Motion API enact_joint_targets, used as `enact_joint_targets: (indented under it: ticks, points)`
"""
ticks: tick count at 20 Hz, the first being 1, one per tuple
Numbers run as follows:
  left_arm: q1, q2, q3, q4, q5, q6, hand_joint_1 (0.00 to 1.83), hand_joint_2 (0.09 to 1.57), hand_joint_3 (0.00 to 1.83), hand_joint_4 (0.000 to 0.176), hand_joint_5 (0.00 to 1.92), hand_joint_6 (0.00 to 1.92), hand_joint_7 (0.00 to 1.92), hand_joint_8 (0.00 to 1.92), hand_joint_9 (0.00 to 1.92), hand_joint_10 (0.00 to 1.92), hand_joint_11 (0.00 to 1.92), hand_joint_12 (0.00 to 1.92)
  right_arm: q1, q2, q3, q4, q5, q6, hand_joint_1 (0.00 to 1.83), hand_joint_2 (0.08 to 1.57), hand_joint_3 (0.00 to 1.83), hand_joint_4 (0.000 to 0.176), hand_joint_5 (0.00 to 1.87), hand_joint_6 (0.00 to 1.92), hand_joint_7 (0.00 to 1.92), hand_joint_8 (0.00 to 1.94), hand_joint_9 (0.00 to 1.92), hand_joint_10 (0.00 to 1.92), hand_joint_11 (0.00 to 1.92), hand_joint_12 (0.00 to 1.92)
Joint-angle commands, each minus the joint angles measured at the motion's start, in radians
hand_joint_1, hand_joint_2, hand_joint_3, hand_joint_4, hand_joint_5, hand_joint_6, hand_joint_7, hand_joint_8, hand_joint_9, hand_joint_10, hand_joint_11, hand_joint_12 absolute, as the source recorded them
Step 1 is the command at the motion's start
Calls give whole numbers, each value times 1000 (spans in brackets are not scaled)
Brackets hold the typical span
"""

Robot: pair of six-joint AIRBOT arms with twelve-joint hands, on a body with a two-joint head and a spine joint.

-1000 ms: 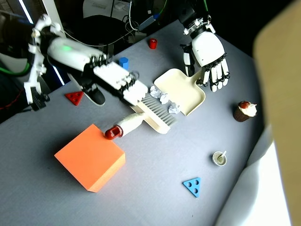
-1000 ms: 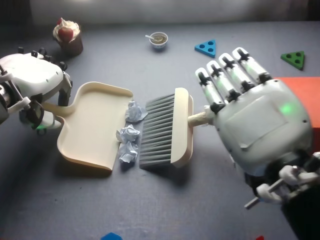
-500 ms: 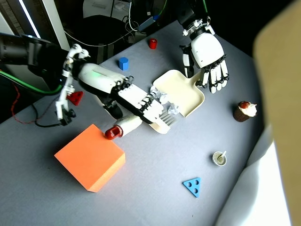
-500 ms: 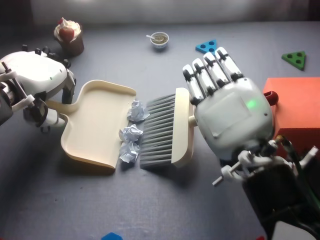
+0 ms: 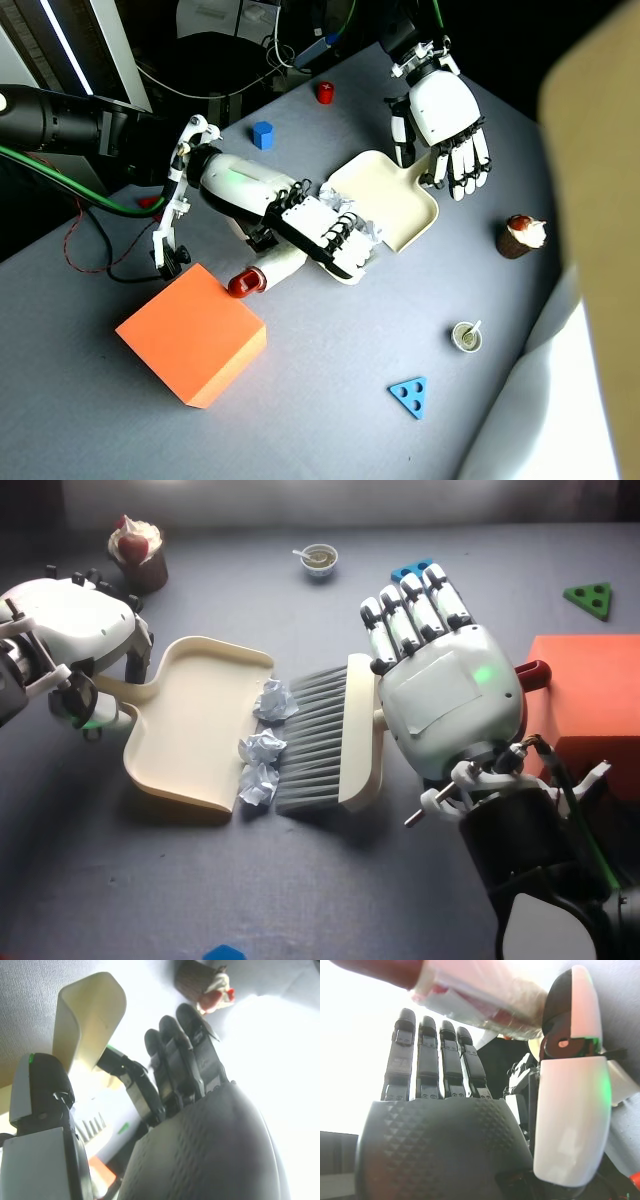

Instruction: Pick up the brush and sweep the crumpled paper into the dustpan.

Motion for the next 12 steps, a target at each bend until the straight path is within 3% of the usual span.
enact_joint_targets:
  ticks: [1,12]
  points:
    - [-11,-2,5,29,-90,0,1111,1096,1,0,1029,897,497,0,416,2,221,440,-1,3,5,-88,-79,-4,1044,929,6,0,152,4,176,0,186,1,243,2]
    - [-16,-3,-10,41,-88,-3,1074,1127,1,7,964,1004,484,1,425,1,166,549,-31,-19,62,-88,-55,10,1016,934,3,0,154,7,169,5,178,1,225,3]
